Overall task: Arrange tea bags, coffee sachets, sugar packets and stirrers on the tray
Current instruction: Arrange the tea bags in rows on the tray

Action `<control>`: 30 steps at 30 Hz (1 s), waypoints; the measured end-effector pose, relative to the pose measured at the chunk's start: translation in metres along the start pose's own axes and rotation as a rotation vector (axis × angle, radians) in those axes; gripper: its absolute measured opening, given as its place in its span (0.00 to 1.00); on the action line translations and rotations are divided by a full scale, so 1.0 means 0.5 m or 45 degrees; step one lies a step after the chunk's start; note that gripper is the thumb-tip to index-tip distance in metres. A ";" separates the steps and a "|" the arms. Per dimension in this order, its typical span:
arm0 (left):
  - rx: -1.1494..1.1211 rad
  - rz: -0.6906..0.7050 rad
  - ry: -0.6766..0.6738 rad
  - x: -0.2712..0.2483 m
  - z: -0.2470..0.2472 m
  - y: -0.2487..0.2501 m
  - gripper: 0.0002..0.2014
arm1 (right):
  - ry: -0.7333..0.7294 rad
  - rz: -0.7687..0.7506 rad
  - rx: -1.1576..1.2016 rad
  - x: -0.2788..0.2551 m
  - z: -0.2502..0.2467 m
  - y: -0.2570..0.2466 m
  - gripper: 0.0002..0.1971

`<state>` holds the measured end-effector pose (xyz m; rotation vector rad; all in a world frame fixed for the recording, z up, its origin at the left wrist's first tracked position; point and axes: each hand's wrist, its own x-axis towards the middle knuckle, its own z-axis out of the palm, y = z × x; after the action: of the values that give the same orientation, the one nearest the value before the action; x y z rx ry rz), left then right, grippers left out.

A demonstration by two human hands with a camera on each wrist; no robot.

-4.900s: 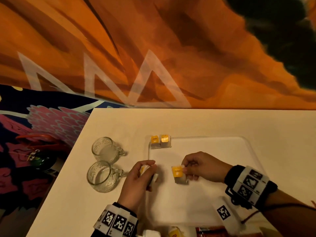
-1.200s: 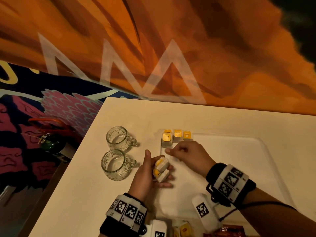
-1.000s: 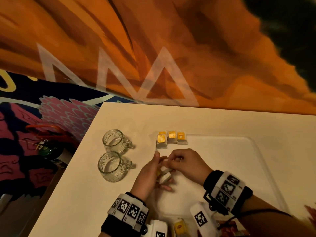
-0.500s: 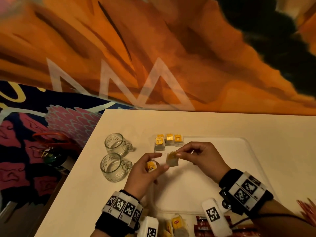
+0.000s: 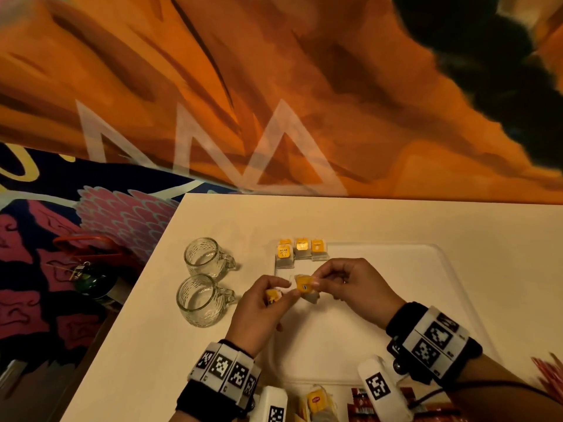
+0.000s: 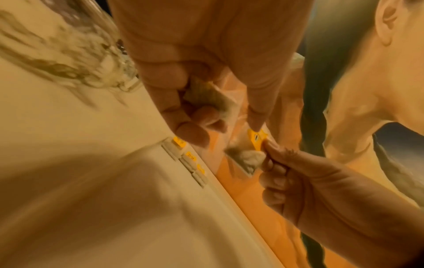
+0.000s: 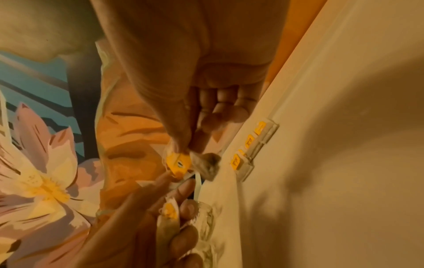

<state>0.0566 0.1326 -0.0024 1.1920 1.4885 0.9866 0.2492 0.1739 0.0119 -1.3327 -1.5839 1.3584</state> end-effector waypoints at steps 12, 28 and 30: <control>-0.395 -0.298 -0.043 0.006 -0.040 -0.065 0.13 | 0.019 0.211 -0.547 0.144 0.017 0.071 0.03; -0.371 -0.233 -0.002 0.030 -0.036 -0.065 0.04 | 0.260 0.242 -0.463 0.210 0.016 0.064 0.09; -0.333 -0.222 -0.005 0.032 -0.037 -0.065 0.05 | 0.268 0.180 -0.419 0.186 0.023 0.051 0.10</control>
<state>0.0304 0.1412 -0.0325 0.8627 1.3852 1.0228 0.2209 0.2581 -0.0279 -1.7516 -1.6400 1.0233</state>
